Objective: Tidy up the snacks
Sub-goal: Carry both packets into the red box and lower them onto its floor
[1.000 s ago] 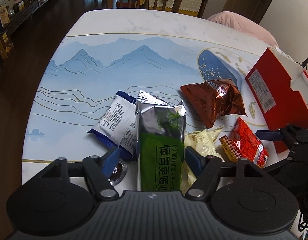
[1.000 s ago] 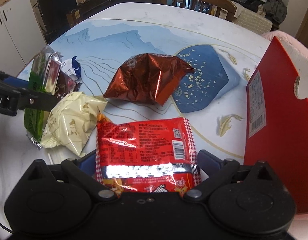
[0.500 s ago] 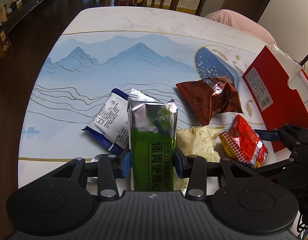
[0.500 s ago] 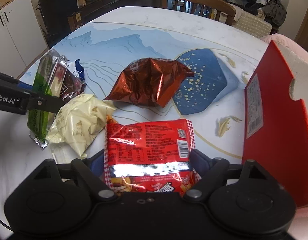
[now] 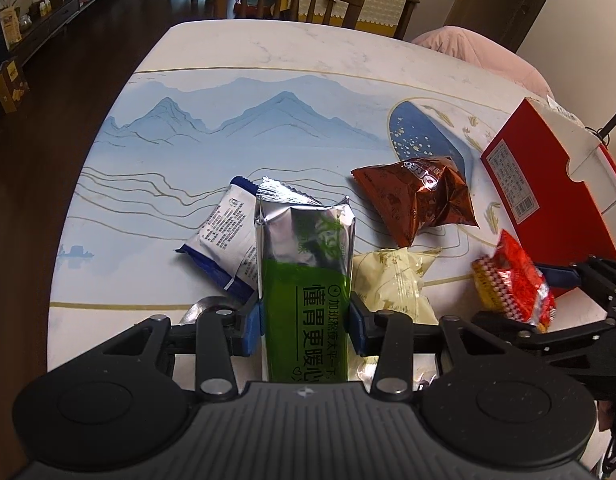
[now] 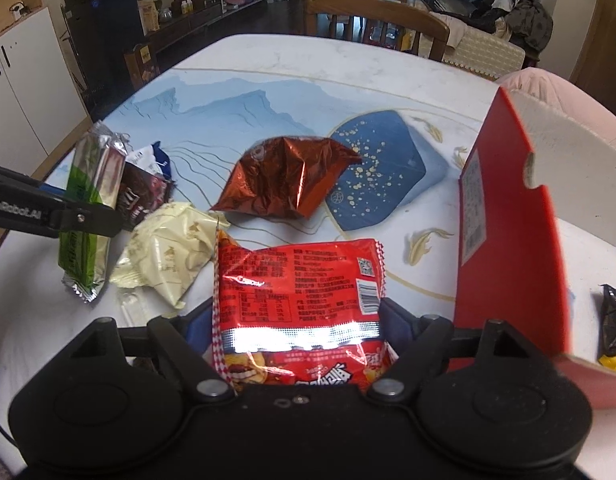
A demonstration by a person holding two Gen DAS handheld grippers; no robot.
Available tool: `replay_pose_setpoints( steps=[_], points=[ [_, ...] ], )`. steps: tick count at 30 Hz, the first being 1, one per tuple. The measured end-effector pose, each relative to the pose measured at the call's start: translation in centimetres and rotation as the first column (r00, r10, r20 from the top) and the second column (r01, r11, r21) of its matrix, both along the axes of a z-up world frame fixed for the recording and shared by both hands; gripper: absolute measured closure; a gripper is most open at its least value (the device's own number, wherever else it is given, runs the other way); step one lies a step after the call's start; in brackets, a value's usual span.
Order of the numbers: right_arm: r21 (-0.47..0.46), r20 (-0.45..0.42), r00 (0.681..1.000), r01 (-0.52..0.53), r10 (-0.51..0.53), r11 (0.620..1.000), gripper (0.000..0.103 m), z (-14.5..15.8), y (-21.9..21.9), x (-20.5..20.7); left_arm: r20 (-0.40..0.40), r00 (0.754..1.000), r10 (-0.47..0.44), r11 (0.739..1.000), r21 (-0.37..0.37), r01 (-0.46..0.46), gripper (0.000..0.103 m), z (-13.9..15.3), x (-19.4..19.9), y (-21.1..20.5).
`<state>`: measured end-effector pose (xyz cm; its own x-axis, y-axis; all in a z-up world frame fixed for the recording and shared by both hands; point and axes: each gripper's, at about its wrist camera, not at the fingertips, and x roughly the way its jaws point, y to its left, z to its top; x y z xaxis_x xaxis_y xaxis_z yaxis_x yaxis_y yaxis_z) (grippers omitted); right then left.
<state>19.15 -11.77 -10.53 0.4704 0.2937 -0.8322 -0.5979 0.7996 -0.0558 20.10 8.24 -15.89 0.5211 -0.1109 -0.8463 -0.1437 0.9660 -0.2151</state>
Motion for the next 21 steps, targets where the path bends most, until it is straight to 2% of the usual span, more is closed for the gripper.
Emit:
replay_pose_setpoints(
  steps=[10,21],
  points=[
    [0.017,0.05,0.999,-0.007,0.006,1.0,0.021,4.3,-1.1,-2.8,0.018,0.999,0.03,1.0,-0.008,-0.03,0.061,2.5,-1.8,0.1],
    [0.035,0.092,0.996,-0.011,0.008,0.999,0.021,8.5,-2.5,-4.8,0.039,0.999,0.001,1.0,-0.021,0.0,0.061,6.1,-3.2,-1.8]
  ],
)
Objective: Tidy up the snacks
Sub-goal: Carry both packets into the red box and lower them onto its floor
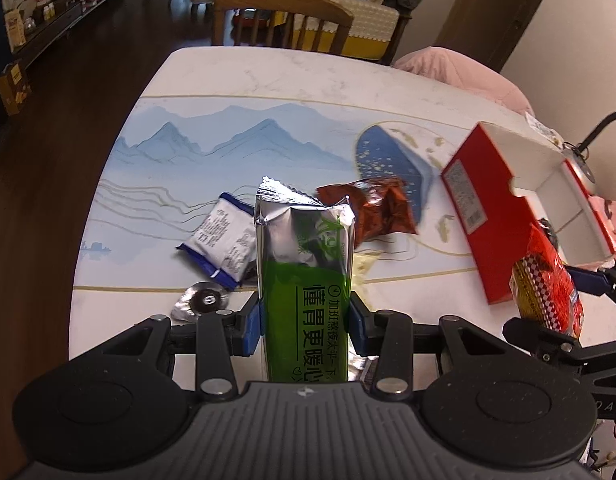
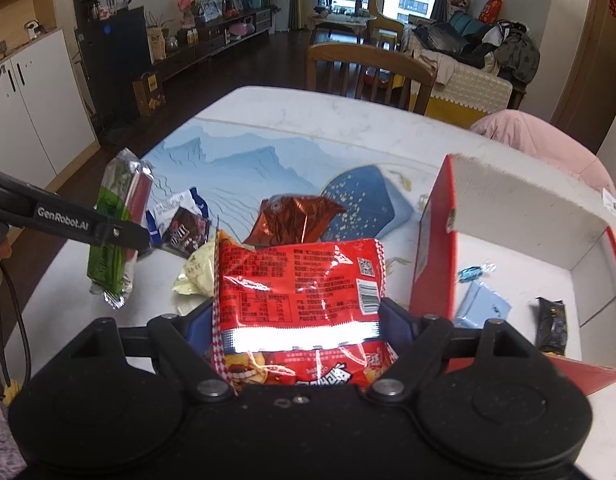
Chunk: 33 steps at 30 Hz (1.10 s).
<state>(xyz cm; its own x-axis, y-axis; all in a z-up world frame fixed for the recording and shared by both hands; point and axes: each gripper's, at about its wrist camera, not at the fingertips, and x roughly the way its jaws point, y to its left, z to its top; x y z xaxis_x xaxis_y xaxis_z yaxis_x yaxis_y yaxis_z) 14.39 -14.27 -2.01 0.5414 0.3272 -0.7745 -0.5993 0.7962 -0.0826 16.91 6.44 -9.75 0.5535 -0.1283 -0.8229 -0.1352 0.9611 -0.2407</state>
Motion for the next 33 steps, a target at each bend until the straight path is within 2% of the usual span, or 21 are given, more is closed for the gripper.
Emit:
replay_pose_setpoints(
  steps=[15,24,33],
  points=[
    [0.02,0.086,0.996,0.03,-0.032,0.999,0.021,4.1,-5.2,0.9,0.071,0.992,-0.107,0.994,0.02,0.106,0.061,5.3,1.2,-7.3],
    [0.024,0.107,0.992,0.06,-0.063,0.998,0.021,4.9,-9.8,3.8,0.092,0.983,-0.157,0.987,0.035,0.155,0.061,7.1,3.8,-13.1],
    [0.009,0.103,0.989,0.106,-0.106,0.994,0.021,4.2,-15.1,7.4,0.067,0.979,-0.194,0.98,0.055,0.191,0.061,7.4,7.5,-18.7]
  ],
)
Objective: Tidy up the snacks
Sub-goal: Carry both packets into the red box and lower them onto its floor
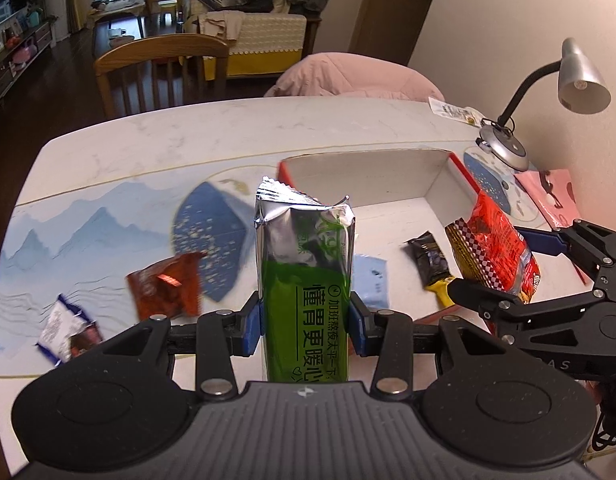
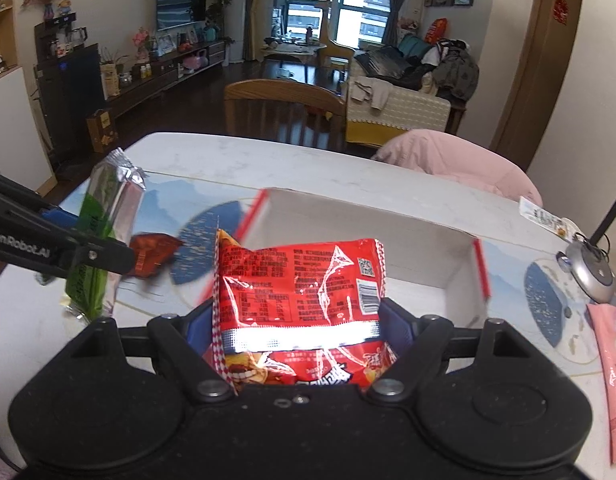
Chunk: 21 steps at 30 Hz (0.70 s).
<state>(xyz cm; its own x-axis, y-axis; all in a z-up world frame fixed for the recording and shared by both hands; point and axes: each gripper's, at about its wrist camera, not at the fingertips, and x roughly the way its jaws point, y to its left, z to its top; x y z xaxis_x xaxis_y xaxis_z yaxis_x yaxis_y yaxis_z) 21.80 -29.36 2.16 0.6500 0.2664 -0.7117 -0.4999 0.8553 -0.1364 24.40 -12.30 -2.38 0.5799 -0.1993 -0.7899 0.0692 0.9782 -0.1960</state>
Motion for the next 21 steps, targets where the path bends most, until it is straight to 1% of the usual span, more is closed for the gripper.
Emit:
replay_pose_setpoints(
  steps=[11,15,18,21],
  points=[
    [-0.021,-0.038,0.998,0.053,-0.054,0.998,0.021,-2.2,-5.6,4.9,-0.017,1.0,-0.023,0.998,0.05,0.024,0.061,-0.6,4.7,-5.6],
    [-0.047,-0.031,0.998,0.056,-0.058,0.997,0.021,-2.8,-6.4,6.5,-0.031,0.999,-0.015,0.998,0.065,0.017,0.061,-0.8,6.7,-6.8],
    [-0.048,-0.042,0.998,0.049,-0.051,0.998,0.021,-3.2,-6.7,7.6,-0.053,0.999,-0.007,0.997,0.07,0.011,0.061,-1.2,8.4,-7.5],
    [-0.076,-0.044,0.998,0.035,-0.038,0.997,0.021,-3.9,-6.5,8.5,-0.069,0.998,-0.012,0.995,0.094,0.019,0.061,-1.8,10.2,-8.6]
  ],
)
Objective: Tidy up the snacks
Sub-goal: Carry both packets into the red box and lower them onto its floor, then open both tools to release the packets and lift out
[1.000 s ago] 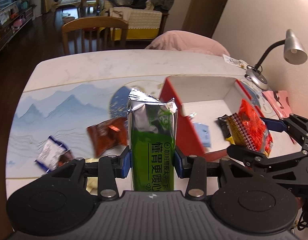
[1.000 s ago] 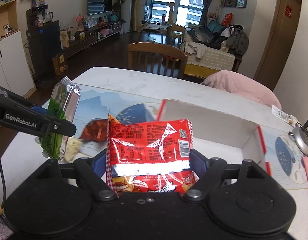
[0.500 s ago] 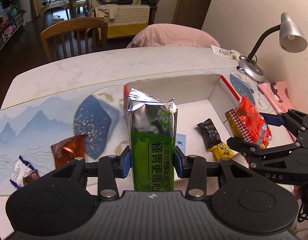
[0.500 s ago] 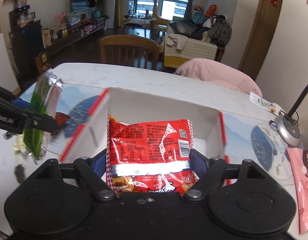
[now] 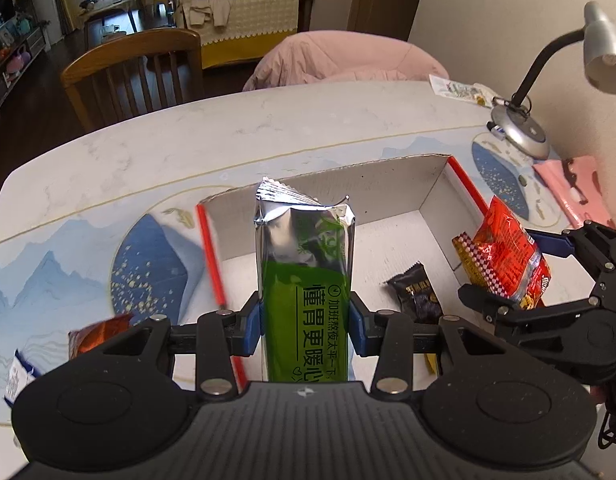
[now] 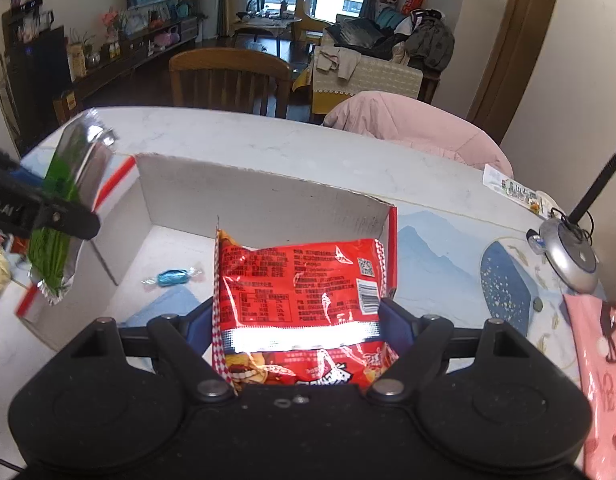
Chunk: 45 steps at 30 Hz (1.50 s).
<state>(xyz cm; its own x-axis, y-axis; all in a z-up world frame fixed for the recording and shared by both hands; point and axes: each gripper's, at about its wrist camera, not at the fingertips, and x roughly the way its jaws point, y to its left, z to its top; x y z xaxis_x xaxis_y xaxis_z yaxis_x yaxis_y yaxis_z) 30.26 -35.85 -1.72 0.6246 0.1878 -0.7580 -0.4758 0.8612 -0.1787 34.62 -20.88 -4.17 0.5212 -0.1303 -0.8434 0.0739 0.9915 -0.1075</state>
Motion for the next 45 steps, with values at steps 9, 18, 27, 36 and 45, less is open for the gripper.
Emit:
replay_pose_setpoints(
  steps=[9,18,27,36,45],
  points=[
    [-0.048,-0.03,0.997,-0.07,0.069,0.996,0.021,-2.3,0.8,1.2,-0.092,0.995,-0.035,0.998,0.039,0.039,0.061,-3.0,4.5,-2.4],
    [-0.111,-0.066,0.985,-0.166,0.159,0.98,0.022,-4.3,2.6,1.2,-0.186,0.981,-0.058,0.994,0.077,0.073,0.061,-6.4,6.8,-4.1],
    [-0.112,-0.125,0.982,-0.154,0.14,0.982,0.021,-5.5,2.7,2.5,-0.26,0.963,-0.07,0.993,0.071,0.092,0.061,-8.5,8.5,-4.6],
    [-0.093,-0.154,0.978,-0.154,0.139,0.984,0.023,-5.8,2.6,3.4,-0.344,0.936,-0.079,0.994,0.044,0.1,0.061,-9.7,9.4,-4.4],
    [-0.045,-0.152,0.982,-0.119,0.111,0.992,0.02,-4.8,2.2,3.5,-0.295,0.951,-0.096,0.994,0.029,0.109,0.057,-8.6,8.8,-4.5]
  ],
)
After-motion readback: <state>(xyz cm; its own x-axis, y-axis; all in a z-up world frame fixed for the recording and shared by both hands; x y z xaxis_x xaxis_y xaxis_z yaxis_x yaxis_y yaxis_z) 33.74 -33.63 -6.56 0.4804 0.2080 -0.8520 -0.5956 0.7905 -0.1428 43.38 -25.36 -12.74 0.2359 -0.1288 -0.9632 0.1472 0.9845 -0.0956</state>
